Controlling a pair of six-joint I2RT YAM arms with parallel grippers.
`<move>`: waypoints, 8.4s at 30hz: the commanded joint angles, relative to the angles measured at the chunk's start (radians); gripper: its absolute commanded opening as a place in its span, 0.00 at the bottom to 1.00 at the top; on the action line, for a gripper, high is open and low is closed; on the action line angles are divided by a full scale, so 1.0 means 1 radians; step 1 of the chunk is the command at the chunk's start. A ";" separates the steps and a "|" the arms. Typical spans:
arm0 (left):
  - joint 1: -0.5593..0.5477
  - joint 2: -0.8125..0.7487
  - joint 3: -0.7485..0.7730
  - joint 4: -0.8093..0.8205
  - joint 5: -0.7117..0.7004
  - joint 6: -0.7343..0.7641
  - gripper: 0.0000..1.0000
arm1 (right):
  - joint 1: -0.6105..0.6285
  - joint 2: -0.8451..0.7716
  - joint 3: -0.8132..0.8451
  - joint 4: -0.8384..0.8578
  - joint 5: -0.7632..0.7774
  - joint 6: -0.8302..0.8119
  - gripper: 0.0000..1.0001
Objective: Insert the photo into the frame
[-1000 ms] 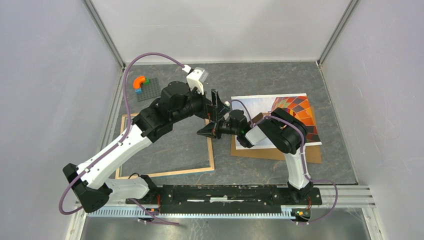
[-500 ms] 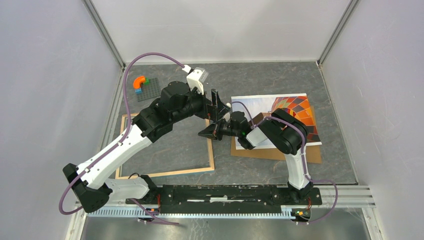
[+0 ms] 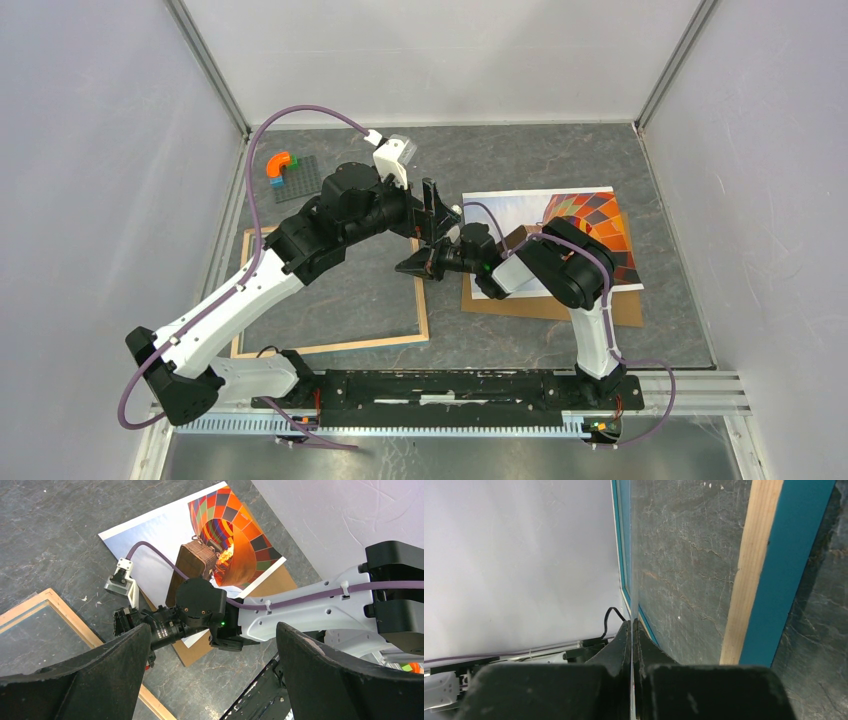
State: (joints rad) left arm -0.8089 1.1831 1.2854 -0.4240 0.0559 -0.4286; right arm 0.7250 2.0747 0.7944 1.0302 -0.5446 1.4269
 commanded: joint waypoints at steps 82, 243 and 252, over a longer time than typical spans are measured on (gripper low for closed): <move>0.004 0.001 -0.014 0.042 0.009 0.006 1.00 | 0.131 -0.361 0.015 -0.666 0.299 -0.701 0.42; 0.226 0.845 0.222 0.390 0.294 -0.502 0.02 | -0.142 -1.073 -0.273 -1.214 0.758 -1.071 0.98; 0.146 0.642 -0.044 0.508 0.205 -0.603 0.02 | 0.363 -0.855 0.066 -1.536 1.257 -0.902 0.98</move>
State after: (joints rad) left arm -0.6395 1.8961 1.2926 0.0147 0.3267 -0.9657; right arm 0.9478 1.1336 0.7303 -0.3252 0.4221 0.4091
